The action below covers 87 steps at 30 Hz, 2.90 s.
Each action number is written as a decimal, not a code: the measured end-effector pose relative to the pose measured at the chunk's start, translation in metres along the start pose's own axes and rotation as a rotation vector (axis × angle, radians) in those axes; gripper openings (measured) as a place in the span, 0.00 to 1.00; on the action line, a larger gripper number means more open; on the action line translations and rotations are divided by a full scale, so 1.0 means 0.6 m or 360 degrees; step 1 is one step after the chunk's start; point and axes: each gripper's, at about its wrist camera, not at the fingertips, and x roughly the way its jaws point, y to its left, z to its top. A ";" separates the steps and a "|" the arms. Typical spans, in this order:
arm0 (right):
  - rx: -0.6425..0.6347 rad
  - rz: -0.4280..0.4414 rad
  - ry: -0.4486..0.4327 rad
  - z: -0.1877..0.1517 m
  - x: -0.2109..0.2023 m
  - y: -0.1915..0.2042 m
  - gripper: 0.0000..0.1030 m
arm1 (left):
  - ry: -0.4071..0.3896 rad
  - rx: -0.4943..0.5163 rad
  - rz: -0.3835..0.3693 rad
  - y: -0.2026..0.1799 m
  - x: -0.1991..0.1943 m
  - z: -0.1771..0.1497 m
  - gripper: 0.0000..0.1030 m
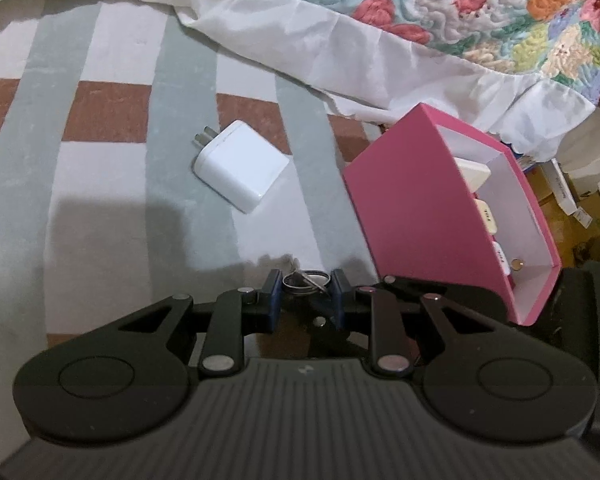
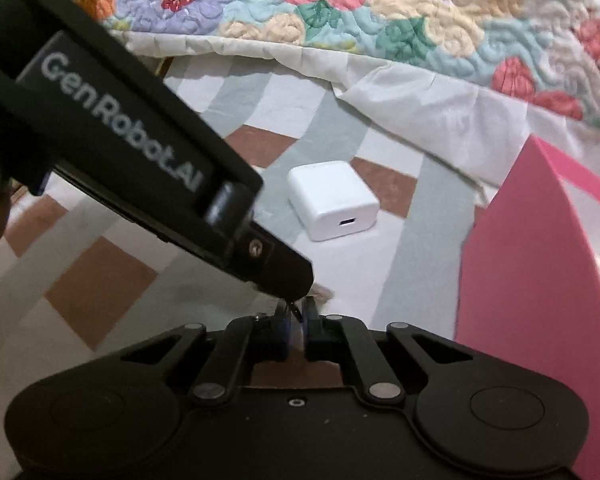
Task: Organize rigid objects
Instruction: 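Close the left gripper on the ring of the keys, then carry the keys into the pink box and open the left gripper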
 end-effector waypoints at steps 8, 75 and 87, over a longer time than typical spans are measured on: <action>0.0070 0.0068 0.0016 0.009 -0.036 0.010 0.05 | 0.0020 0.0022 -0.0021 -0.019 -0.035 -0.012 0.23; 0.0651 -0.0089 0.0228 -0.003 -0.173 -0.333 0.17 | 0.0208 0.0270 0.0060 -0.353 0.171 0.075 0.27; 0.0600 -0.0138 0.0098 -0.013 -0.311 -0.276 0.36 | 0.0232 0.0482 0.0259 -0.377 0.029 0.060 0.54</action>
